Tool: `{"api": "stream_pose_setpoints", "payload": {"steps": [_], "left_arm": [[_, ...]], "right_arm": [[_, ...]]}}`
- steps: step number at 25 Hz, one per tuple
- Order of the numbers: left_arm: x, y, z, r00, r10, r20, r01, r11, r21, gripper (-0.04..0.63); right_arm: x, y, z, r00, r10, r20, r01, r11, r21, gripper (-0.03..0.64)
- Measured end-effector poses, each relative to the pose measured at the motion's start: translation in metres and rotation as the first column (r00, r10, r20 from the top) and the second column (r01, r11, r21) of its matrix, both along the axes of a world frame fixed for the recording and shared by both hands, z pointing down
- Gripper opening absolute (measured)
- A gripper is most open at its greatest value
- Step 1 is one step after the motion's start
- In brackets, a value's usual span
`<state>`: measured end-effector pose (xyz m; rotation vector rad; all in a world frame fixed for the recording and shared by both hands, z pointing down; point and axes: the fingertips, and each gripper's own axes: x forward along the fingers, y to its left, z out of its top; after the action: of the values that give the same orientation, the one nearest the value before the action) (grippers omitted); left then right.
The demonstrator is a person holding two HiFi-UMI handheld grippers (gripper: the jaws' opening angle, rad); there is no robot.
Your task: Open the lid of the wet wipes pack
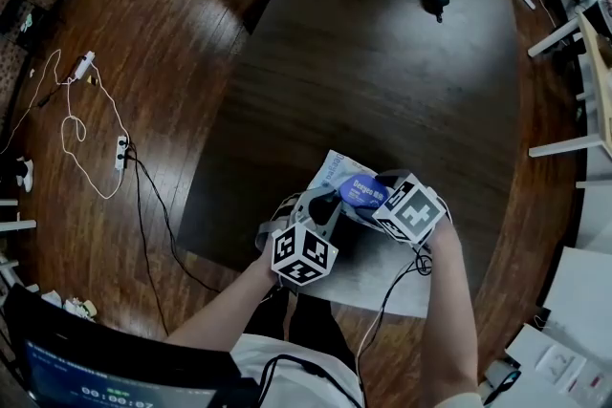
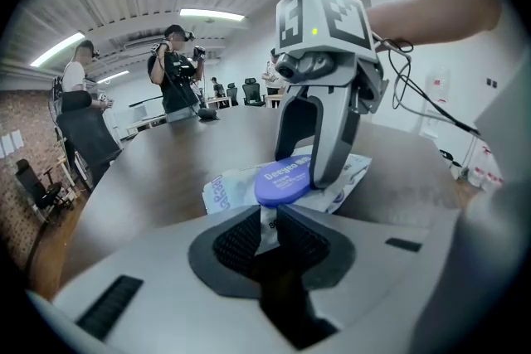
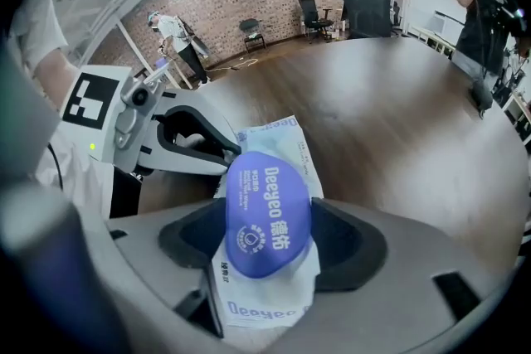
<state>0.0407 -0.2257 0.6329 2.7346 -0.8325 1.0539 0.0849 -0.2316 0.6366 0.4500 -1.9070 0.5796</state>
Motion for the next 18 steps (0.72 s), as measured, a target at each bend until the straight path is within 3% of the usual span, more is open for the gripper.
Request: {"api": "stream_pose_setpoints", "payload": {"steps": [11, 18], "left_arm": [[-0.002, -0.002, 0.0, 1.0, -0.013, 0.006, 0.013, 1.0, -0.003, 0.057], [-0.003, -0.002, -0.001, 1.0, -0.017, 0.013, 0.017, 1.0, 0.001, 0.057]], "right_arm": [[-0.001, -0.005, -0.009, 0.989, 0.036, 0.146, -0.012, 0.986, -0.164, 0.328], [0.0, -0.007, -0.018, 0.982, 0.049, 0.181, -0.02, 0.987, -0.159, 0.328]]}}
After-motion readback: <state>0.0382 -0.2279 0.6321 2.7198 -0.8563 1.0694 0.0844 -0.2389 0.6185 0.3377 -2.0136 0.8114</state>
